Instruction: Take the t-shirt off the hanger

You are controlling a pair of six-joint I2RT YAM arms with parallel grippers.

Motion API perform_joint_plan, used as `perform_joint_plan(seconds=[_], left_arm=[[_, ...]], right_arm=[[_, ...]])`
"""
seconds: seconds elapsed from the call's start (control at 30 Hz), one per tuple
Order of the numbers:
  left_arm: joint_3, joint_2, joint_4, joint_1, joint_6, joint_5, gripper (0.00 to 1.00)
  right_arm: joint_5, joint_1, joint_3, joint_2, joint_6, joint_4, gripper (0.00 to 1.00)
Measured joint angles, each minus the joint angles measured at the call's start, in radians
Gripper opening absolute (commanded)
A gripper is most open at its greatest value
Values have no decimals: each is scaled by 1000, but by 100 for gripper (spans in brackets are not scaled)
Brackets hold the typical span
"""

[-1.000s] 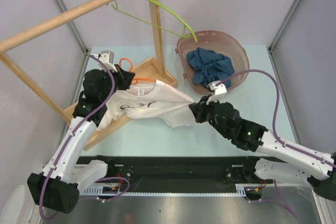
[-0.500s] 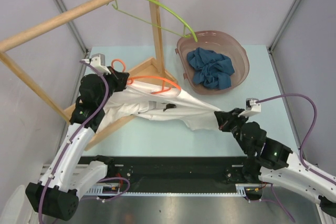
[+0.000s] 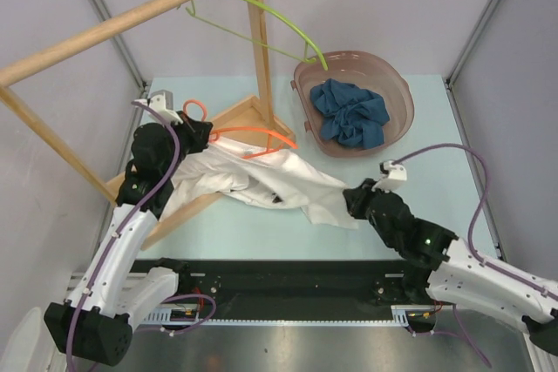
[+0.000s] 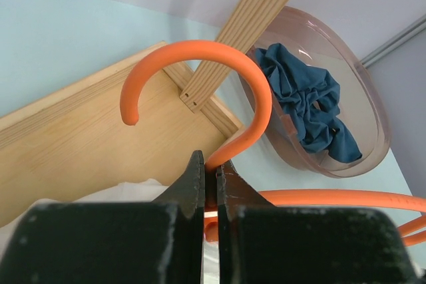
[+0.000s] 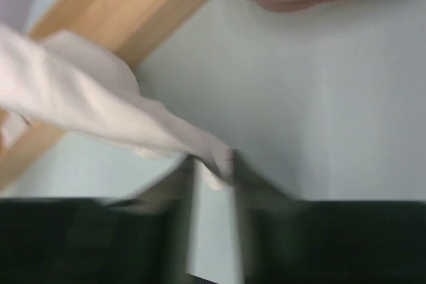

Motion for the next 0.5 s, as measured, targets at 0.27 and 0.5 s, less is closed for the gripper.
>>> perform_joint_plan(seconds=[0.27, 0.5], left_arm=[[0, 32, 27, 14, 4, 60, 0], [0, 86, 106, 11, 10, 253, 0]], right_arm=[[-244, -10, 219, 333, -118, 4, 86], [-427, 85, 263, 358, -235, 90, 87]])
